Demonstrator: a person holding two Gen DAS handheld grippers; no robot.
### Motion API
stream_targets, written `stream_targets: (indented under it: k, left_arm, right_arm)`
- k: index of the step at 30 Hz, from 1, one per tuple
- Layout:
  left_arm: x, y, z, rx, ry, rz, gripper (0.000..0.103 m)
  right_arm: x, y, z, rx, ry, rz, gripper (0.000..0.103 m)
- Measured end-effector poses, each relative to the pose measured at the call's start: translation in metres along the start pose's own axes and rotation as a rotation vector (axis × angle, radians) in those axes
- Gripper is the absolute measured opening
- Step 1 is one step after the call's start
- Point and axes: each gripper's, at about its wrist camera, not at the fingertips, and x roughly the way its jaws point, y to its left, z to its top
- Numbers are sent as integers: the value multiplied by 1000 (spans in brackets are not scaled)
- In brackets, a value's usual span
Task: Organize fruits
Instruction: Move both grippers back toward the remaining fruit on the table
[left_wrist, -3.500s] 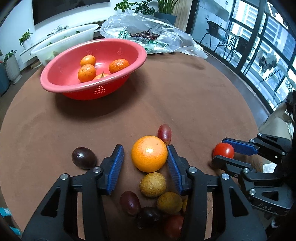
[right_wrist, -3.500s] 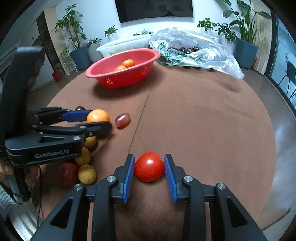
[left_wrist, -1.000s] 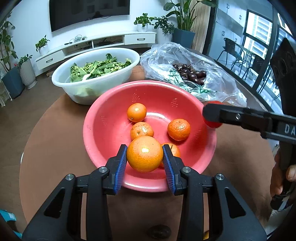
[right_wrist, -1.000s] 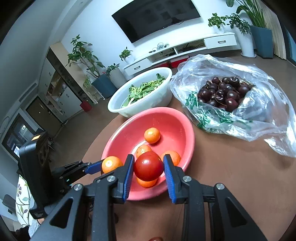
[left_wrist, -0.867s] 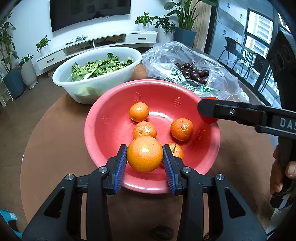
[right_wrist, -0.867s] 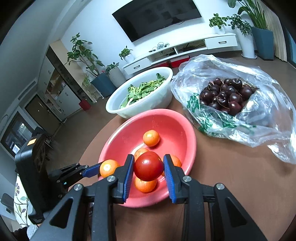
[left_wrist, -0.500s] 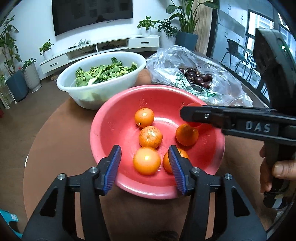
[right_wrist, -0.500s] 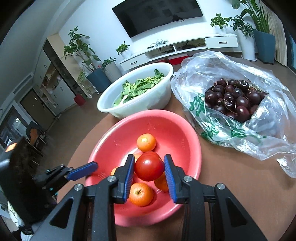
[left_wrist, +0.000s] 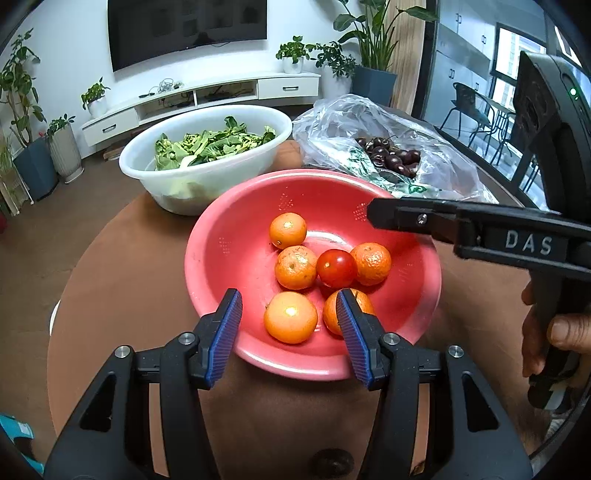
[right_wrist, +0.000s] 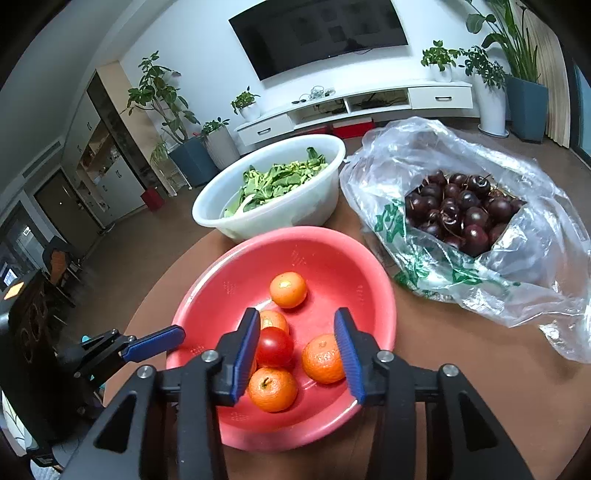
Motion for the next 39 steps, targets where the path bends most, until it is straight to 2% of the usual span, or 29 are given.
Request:
stream_targets:
  k: [9,20,28,34,39]
  left_arm:
    - [-25,1,-12,-33,-23,-12,51]
    - [-72,-2,-60,-80,-27,-25,51]
    - [-87,-2,-102,-118,10,-24,51]
    - [-88,-2,-118,-122,28,-17,51]
    - [-86,-6,-119,-105,30,-14,51]
  right_arm:
    - [-41,6,-24,-26,-29,0,45]
    - [-100,19,-99,-107,-10,-49,45]
    - [-82,31,-141,-153,76,-93,45]
    - [-63,37,-149,-187,111,-128,45]
    - [-53,37,-150,-186,127,-145,44]
